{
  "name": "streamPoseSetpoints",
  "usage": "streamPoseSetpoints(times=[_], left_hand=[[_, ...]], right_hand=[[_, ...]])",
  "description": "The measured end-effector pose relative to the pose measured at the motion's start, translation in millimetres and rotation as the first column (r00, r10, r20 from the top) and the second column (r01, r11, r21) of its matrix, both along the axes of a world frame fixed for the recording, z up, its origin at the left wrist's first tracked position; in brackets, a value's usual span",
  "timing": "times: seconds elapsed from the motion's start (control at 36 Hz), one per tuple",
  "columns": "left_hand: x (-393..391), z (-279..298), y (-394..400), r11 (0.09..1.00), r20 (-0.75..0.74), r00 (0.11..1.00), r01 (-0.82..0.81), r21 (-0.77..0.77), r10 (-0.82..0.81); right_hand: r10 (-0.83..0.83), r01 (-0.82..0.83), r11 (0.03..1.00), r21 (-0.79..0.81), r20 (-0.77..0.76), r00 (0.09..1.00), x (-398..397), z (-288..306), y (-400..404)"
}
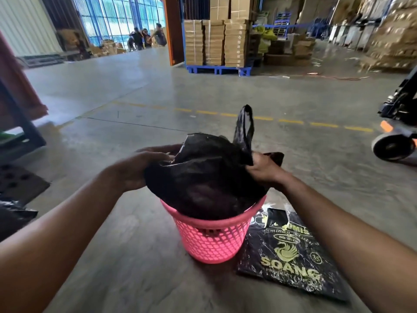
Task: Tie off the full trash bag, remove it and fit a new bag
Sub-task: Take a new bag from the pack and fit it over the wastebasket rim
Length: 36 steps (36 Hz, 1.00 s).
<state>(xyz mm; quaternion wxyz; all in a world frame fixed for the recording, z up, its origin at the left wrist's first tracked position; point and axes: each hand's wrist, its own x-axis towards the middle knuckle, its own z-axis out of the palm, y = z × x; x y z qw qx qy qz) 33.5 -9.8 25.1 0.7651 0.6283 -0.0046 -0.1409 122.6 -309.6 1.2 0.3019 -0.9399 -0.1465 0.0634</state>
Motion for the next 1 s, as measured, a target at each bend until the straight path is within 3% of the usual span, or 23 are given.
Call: streamPoseSetpoints(times=[0.08,0.17,0.25,0.31,0.36,0.42,0.47,0.53,0.58,0.61,0.67,0.78,0.83,0.89,0.94,1.0], left_hand=[[8,-5,-4,0.978,0.113,0.988,-0.120,0.171,0.101],[12,-11,-10,0.941,0.208,0.952,-0.267,0.207,0.225],[18,-20,-13,0.910,0.298,0.924,-0.321,0.262,0.240],[22,-29,-13,0.832,0.400,0.895,-0.368,0.415,0.197],[24,-39,-15,0.656,0.513,0.857,-0.419,0.628,0.056],[26,-52,-18,0.413,0.543,0.827,-0.448,0.793,-0.146],[27,-64,-21,0.140,0.493,0.829,-0.472,0.870,-0.264],[27,-70,-27,-0.085,0.451,0.846,-0.490,0.867,-0.283],[27,-70,-33,-0.202,0.449,0.856,-0.502,0.841,-0.259],[27,-69,-36,-0.217,0.454,0.860,-0.501,0.838,-0.232],[30,-67,-40,-0.152,0.454,0.881,-0.471,0.869,-0.137],[36,-63,-52,0.136,0.360,0.931,-0.365,0.921,0.062],[39,-64,-56,0.397,0.225,0.960,-0.273,0.876,0.164],[43,-67,-55,0.643,0.086,0.972,-0.210,0.737,0.220],[44,-68,-53,0.727,0.101,0.967,-0.244,0.642,0.235],[43,-65,-48,0.669,0.237,0.931,-0.364,0.648,0.277]], right_hand=[[0.070,-0.059,0.995,0.080,-0.144,0.987,26,-40,13],[0.150,-0.112,0.985,0.131,-0.328,0.933,52,-88,32],[0.138,-0.102,0.989,0.105,-0.440,0.887,6,-62,57],[0.140,-0.146,0.989,0.023,-0.472,0.871,-8,-59,69],[0.149,-0.243,0.959,-0.147,-0.466,0.872,-14,-63,74],[0.123,-0.243,0.908,-0.342,-0.336,0.934,-13,-71,74],[0.033,-0.085,0.896,-0.435,-0.125,0.992,-5,-81,69],[-0.074,0.081,0.918,-0.387,0.033,0.997,0,-79,63],[-0.099,0.135,0.920,-0.367,0.116,0.988,-3,-67,56],[-0.099,0.142,0.915,-0.378,0.130,0.987,-2,-63,54],[-0.156,0.165,0.925,-0.342,0.053,0.986,0,-56,49],[-0.216,0.198,0.975,-0.096,-0.244,0.945,12,-58,45],[-0.192,0.224,0.973,0.058,-0.336,0.922,18,-60,44],[-0.186,0.216,0.974,0.067,-0.311,0.932,20,-59,42],[-0.212,0.214,0.977,-0.016,-0.223,0.952,15,-51,41],[-0.228,0.230,0.973,0.003,-0.110,0.967,15,-43,36]])
